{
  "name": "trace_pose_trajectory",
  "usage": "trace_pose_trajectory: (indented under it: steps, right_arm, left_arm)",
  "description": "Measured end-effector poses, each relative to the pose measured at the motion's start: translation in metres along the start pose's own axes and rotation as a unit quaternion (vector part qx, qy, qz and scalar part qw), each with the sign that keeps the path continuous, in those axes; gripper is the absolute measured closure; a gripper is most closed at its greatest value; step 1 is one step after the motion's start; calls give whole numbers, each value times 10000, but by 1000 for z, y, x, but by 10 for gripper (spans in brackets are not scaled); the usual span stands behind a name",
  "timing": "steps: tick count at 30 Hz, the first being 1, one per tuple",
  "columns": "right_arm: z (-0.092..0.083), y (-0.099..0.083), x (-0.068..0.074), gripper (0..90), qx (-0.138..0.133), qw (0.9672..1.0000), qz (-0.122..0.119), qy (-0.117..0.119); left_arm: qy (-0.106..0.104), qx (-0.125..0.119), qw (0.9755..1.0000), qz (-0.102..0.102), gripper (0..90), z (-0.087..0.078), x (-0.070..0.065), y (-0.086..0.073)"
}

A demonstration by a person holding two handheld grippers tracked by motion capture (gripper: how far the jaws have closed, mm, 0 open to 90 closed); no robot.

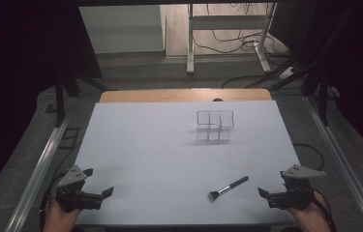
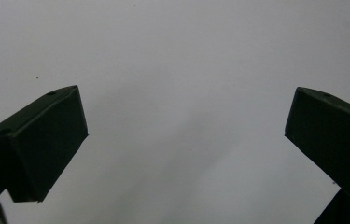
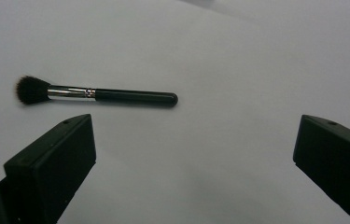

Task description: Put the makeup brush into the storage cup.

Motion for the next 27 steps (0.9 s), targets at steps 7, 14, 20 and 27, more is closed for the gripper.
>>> trace_pose_trajectory:
  steps: [7, 14, 20, 27]
  right_arm:
    - [3, -1, 2, 0, 129, 9999, -89, -28]
    - [5, -2, 2, 0, 197, 9997, -119, -39]
    - [6, -3, 3, 0, 239, 9996, -157, -30]
    - [6, -3, 3, 0, 263, 9995, -183, -59]
  left_arm:
    - [31, -103, 9999, -73, 0, -1, 3, 0]
    - [60, -61, 9999, -55, 0, -1, 3, 0]
    - [52, -32, 10000, -37, 0, 0, 3, -1]
    - [67, -14, 10000, -21, 0, 0, 3, -1]
Point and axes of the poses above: each handheld gripper's, and its own axes: z roughly forward along the jaws, y roughly out of its top, x roughly to its left, the point moved 5 cm from there along z, roughly forward along the jaws, and after that the axes turned 10 degrees about z, right-handed, at the moved point
